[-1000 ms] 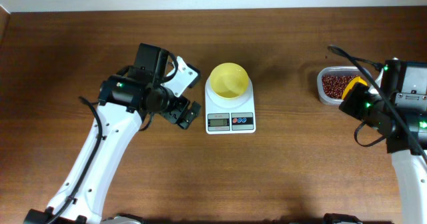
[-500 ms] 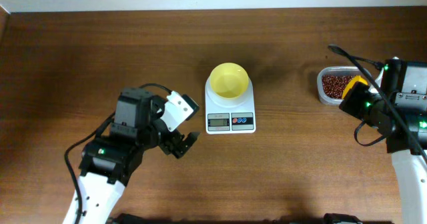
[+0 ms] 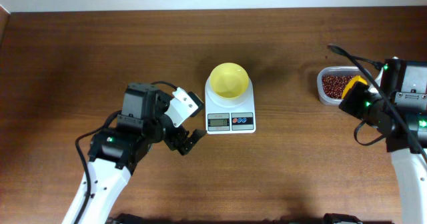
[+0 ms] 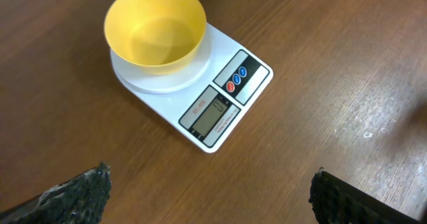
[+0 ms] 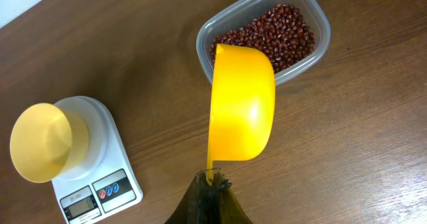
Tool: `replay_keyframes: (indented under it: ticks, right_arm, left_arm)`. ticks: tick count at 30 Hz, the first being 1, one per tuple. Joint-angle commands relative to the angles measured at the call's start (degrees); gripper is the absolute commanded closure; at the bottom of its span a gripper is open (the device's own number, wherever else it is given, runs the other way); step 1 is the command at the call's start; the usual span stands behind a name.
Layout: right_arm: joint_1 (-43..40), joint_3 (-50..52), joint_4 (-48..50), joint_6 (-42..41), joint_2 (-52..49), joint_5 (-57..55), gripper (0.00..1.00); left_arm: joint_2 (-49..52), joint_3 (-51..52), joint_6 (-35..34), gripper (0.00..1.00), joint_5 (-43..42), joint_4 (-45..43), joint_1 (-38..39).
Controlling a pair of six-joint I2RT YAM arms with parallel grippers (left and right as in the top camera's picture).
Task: Scoop item into bowl and weigh 50g on scale
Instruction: 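Dip the scoop into the red beans with the right gripper and lift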
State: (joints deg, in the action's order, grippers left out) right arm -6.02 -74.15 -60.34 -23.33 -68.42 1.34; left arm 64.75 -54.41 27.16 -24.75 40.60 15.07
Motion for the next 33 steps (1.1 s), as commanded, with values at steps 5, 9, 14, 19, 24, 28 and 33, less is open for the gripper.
replay_keyframes:
  ticks: [5, 9, 14, 19, 24, 28, 33]
  right_arm:
    - [-0.4, -1.2, 2.1, 2.3, -0.5, -0.7, 0.96]
    - [-0.4, -1.2, 4.7, 9.9, -1.3, -0.8, 0.96]
    - [-0.5, -1.2, 6.2, 20.3, -6.9, -7.5, 0.96]
    - [-0.5, -1.2, 12.9, 24.7, -13.1, -9.1, 0.96]
    - [-2.2, -1.2, 16.0, 24.6, -17.9, -9.4, 0.96]
    - [-5.3, -1.2, 16.0, 24.7, -21.0, -8.3, 0.96]
    - [-8.4, -1.2, 16.4, 25.9, -23.7, -2.8, 0.96]
  left_arm:
    - [1.5, 0.6, -0.7, 0.01, -3.3, -0.9, -0.2]
    - [1.5, 0.6, -0.7, 0.01, -3.3, -0.9, -0.2]
    - [1.5, 0.6, -0.7, 0.01, -3.3, -0.9, -0.2]
    - [1.5, 0.6, -0.7, 0.01, -3.3, -0.9, -0.2]
    - [1.5, 0.6, -0.7, 0.01, -3.3, -0.9, -0.2]
    - [1.5, 0.6, -0.7, 0.01, -3.3, -0.9, -0.2]
    - [1.5, 0.6, -0.7, 0.01, -3.3, -0.9, -0.2]
